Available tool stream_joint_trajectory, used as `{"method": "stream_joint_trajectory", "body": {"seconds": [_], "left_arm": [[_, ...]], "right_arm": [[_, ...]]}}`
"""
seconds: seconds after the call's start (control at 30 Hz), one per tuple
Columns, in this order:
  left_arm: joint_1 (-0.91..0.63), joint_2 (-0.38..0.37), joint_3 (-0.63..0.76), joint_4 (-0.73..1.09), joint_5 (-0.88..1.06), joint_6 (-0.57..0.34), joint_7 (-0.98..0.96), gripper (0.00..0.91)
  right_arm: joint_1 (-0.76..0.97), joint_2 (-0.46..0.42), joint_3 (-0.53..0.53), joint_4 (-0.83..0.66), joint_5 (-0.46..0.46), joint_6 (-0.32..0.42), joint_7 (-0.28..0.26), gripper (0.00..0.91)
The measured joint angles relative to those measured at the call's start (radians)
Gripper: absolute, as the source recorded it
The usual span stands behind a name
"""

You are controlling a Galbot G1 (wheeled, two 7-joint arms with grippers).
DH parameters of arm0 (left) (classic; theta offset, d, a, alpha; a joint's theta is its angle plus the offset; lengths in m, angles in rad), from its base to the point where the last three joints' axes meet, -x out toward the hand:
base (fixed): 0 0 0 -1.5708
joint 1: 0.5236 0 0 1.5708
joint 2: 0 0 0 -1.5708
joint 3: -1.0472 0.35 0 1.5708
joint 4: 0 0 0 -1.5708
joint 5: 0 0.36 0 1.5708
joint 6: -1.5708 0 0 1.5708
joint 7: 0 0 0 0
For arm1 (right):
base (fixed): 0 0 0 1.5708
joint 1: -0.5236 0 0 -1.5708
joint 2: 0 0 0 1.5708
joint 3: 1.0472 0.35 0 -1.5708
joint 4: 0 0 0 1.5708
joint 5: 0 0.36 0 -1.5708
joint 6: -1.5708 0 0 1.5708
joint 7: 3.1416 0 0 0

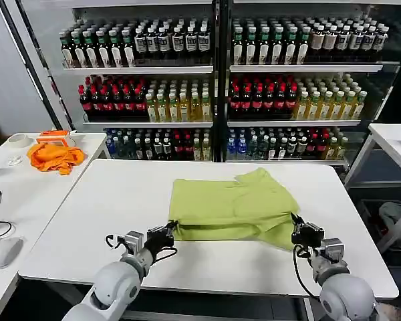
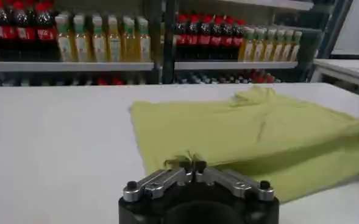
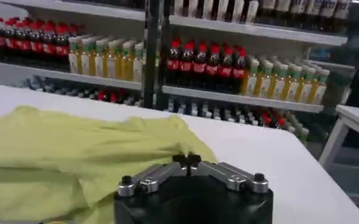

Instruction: Fold and organize the clothes.

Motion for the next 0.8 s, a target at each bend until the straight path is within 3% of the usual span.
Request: {"method": "stream_joint_trajectory", "body": {"seconds": [0.03, 0.07, 0.43, 0.8], "left_arm": [[-0.008, -0.001, 0.003, 0.009, 0.006, -0.002, 0.001, 0.635], [-0.016, -0.002, 0.006, 0.017, 0.01, -0.003, 0.001, 0.907], [-0.049, -0.016, 0.003, 0.055, 0.043, -0.008, -0.004, 0.907], [0.007, -0.021, -0.04, 0.032, 0.053, -0.014, -0.013, 0.907]], "right_arm": [[0.007, 0.0, -0.006, -0.008, 0.0, -0.001, -0.001, 0.907], [0.014, 0.0, -0.012, -0.016, -0.001, -0.004, -0.002, 0.907], [0.028, 0.012, -0.027, -0.043, -0.016, -0.01, -0.025, 0.907], [-0.058, 0.035, 0.044, -0.014, -0.023, -0.01, -0.023, 0.907]]}}
